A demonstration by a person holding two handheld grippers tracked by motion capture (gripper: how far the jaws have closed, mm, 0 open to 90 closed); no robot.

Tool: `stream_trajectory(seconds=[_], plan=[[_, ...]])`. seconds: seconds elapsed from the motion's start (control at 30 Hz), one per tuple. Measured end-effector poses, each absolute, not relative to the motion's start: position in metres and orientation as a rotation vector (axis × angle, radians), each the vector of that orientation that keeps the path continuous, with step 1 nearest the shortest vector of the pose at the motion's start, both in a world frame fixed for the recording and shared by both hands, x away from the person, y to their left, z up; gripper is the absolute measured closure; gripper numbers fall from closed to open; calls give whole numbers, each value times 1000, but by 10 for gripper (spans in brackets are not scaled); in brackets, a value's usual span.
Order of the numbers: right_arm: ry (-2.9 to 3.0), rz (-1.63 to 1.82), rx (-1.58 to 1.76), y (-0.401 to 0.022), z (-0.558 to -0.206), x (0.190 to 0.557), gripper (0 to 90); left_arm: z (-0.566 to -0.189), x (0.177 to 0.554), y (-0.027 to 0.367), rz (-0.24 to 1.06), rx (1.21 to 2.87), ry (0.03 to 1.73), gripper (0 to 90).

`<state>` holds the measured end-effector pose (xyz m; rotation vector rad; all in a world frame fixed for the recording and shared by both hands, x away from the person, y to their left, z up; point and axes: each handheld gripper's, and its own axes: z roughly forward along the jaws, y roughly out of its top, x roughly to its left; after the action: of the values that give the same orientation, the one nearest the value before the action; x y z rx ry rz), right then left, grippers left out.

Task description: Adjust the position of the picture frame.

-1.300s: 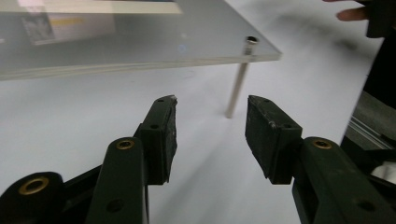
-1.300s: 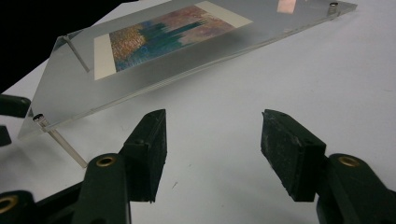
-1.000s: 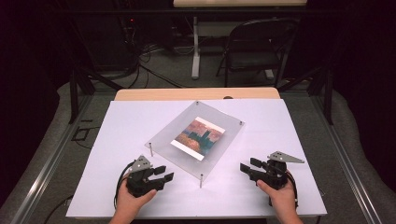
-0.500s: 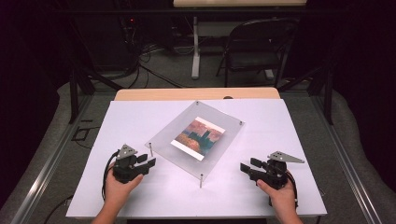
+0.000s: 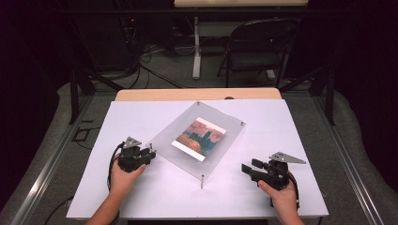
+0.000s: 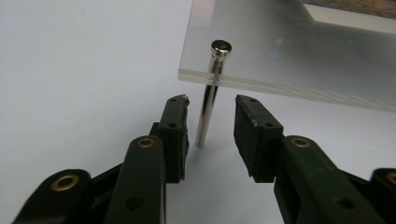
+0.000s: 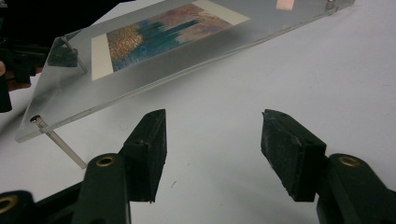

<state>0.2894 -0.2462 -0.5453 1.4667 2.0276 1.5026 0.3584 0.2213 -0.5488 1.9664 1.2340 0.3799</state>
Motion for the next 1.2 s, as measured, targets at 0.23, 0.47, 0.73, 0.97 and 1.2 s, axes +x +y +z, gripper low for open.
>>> stream_trajectory(seconds=[0.23,0.47,0.73,0.97,1.2], plan=[[2048,1512,1445,-243,-546,289,407,-553,364,217,385,1971,1211,757],[2132,1490,1358,-232,-544,286,434,-556,366,220,379,1940,1223,833],[2232,1494,1291,-213,-546,282,512,-553,367,219,358,1961,1226,847],[2370,1468,1186,-187,-551,277,569,-543,363,217,344,1957,1224,848],[2454,1508,1116,-167,-556,272,619,-532,354,214,301,1961,1222,847]])
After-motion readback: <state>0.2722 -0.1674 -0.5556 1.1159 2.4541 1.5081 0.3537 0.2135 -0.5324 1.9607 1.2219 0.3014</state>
